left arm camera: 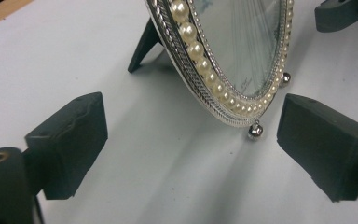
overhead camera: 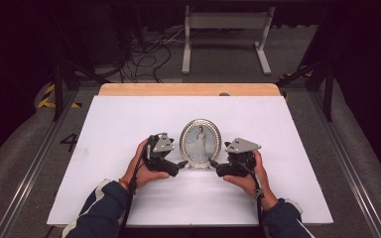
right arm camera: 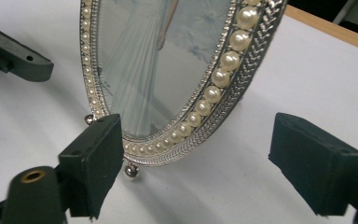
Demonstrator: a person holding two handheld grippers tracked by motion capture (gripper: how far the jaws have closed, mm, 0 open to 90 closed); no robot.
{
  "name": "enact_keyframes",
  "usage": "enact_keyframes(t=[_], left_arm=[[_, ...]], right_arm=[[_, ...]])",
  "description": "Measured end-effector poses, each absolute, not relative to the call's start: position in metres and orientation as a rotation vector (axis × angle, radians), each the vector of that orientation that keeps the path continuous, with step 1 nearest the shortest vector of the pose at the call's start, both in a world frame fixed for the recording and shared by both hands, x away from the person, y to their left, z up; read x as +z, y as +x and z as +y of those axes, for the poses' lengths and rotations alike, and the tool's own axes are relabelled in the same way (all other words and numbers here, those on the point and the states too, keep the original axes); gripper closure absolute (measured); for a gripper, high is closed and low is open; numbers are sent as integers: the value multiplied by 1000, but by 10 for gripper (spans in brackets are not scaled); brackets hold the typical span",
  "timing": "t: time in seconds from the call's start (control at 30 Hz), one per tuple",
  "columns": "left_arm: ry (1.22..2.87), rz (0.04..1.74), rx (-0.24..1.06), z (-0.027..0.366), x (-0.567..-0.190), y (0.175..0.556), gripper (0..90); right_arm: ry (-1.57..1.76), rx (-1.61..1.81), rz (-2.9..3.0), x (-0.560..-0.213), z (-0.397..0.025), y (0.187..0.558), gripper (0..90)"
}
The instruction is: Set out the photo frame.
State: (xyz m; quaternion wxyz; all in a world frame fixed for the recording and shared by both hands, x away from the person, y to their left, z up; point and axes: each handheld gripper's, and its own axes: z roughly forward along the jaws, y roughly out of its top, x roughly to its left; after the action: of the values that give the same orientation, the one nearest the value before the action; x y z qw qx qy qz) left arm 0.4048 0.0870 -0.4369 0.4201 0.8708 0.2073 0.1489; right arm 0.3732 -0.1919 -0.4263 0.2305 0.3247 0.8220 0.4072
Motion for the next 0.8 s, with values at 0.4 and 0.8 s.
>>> enact_keyframes(t=[0.4,0.8], left_arm=[[2201,491,430,91,-434,401,59],[2230,458,524,100,-428,391,68]], right_arm=[[860,1048,2290,-427,-187,373,121],[826,1012,2319,-426,-193,365,155]])
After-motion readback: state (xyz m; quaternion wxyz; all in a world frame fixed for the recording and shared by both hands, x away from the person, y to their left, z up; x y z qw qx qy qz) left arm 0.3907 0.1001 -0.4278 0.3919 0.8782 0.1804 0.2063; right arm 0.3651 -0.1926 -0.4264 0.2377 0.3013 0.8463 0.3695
